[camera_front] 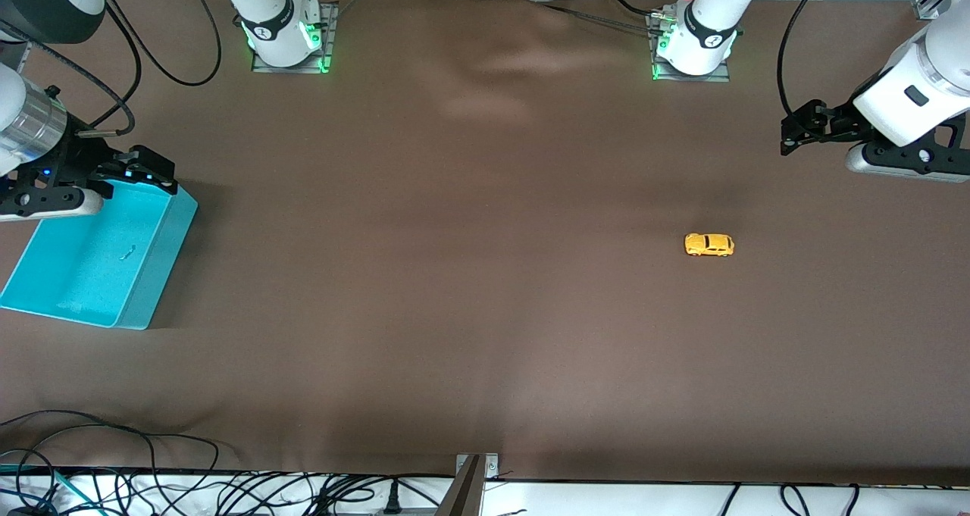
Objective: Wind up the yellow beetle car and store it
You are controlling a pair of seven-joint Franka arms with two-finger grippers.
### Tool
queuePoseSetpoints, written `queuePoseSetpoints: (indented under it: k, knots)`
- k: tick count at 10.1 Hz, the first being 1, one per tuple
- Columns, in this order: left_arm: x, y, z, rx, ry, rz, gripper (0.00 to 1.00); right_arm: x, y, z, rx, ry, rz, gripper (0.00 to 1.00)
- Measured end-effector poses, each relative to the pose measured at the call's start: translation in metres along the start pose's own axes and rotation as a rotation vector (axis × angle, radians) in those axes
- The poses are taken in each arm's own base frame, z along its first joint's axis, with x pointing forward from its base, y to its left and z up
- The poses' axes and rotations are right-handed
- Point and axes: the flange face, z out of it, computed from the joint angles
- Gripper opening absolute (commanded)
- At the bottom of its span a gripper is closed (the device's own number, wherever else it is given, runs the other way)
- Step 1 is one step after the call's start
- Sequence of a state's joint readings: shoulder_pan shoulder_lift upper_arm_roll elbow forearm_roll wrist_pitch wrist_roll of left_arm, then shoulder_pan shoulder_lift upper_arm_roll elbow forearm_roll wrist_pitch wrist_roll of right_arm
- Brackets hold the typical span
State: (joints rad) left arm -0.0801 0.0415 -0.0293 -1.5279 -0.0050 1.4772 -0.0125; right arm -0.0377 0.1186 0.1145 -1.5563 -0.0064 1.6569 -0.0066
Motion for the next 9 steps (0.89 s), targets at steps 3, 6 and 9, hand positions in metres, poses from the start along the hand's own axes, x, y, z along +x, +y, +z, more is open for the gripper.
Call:
queuePoseSetpoints:
  k: [3, 6, 9]
  knots:
    - [0.008, -0.001, 0.015, 0.0, -0.028, -0.001, 1.0, 0.0, 0.0, 0.0, 0.0, -0.001, 0.002, 1.0]
    - [0.044, -0.006, 0.081, -0.003, -0.136, -0.008, 1.0, 0.002, 0.0, 0.004, 0.001, -0.008, 0.002, 1.0]
    - [0.07, -0.015, 0.106, -0.016, -0.159, 0.093, 1.0, 0.005, 0.0, 0.013, 0.002, -0.022, 0.001, 1.0]
